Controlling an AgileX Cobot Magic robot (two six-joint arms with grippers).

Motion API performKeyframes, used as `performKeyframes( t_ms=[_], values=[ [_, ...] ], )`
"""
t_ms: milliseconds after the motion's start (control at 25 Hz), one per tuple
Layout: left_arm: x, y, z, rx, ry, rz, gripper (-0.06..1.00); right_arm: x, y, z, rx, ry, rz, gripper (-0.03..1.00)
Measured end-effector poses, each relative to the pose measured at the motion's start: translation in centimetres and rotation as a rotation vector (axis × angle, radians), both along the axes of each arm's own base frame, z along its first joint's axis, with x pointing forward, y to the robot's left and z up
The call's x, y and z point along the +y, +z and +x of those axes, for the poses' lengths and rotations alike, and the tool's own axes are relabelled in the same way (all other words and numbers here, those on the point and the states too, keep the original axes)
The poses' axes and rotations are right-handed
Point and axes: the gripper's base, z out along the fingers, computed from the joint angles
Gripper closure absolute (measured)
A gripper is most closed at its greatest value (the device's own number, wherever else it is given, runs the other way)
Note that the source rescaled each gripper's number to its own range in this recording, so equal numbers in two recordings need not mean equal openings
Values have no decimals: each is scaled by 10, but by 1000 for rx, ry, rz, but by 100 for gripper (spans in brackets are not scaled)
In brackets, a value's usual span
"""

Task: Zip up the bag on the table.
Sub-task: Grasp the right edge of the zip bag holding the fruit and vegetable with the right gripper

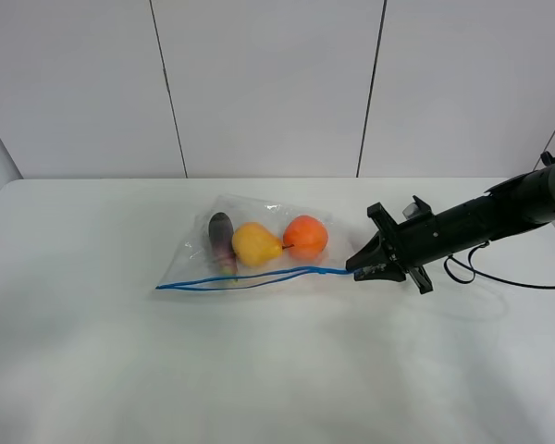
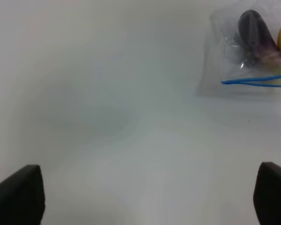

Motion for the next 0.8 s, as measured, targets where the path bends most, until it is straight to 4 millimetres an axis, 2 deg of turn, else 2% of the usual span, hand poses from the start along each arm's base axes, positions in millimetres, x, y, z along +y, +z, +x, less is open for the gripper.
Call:
performKeyframes(
  t_ms=[480,800],
  values=[
    [0,0,0,0,0,0,-6,2,2,0,-17,15,27,73],
    [0,0,0,0,0,0,-6,2,2,0,-25,21,26,92]
  ],
)
